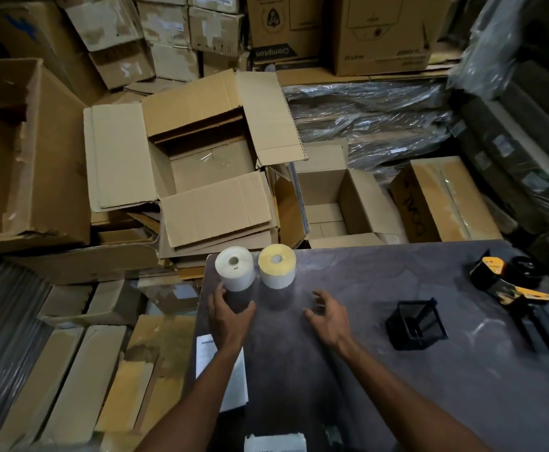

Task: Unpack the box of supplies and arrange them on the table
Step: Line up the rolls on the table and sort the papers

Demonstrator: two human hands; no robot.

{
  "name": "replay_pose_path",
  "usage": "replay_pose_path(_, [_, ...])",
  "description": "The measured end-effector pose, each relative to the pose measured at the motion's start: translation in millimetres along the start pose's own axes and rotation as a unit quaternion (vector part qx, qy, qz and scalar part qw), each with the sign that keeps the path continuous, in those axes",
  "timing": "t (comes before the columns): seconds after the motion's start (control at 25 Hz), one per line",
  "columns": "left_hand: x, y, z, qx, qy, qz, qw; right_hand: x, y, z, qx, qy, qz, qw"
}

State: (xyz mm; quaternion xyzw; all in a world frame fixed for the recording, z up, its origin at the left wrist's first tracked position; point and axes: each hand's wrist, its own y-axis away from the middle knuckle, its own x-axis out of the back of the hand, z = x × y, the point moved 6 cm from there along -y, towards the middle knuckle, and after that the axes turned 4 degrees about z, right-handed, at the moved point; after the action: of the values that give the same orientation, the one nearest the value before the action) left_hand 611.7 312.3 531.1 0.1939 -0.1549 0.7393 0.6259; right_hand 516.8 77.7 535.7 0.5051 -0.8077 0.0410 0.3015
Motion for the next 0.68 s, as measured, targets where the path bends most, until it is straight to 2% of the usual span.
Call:
replay_pose_path(0.12, [1.4, 38.5, 4.3, -0.035, 0.062, -0.010, 0.997, 10.5, 20.0, 5.8, 0.013, 0.007, 0.002, 1.000])
replay_pose_path(0.36, [-20.0, 111.5, 19.0, -0.060, 0.078, -0.103, 0.990, 28.0, 58.2, 35.4, 0.007, -0.005, 0.036, 0.999])
replay_pose_path(0.68, [-44.0, 201.5, 25.2, -0.094, 0.075, -0.177, 0.977, 67.9, 113.5, 76.4, -0.009, -0.029, 0.046, 0.998])
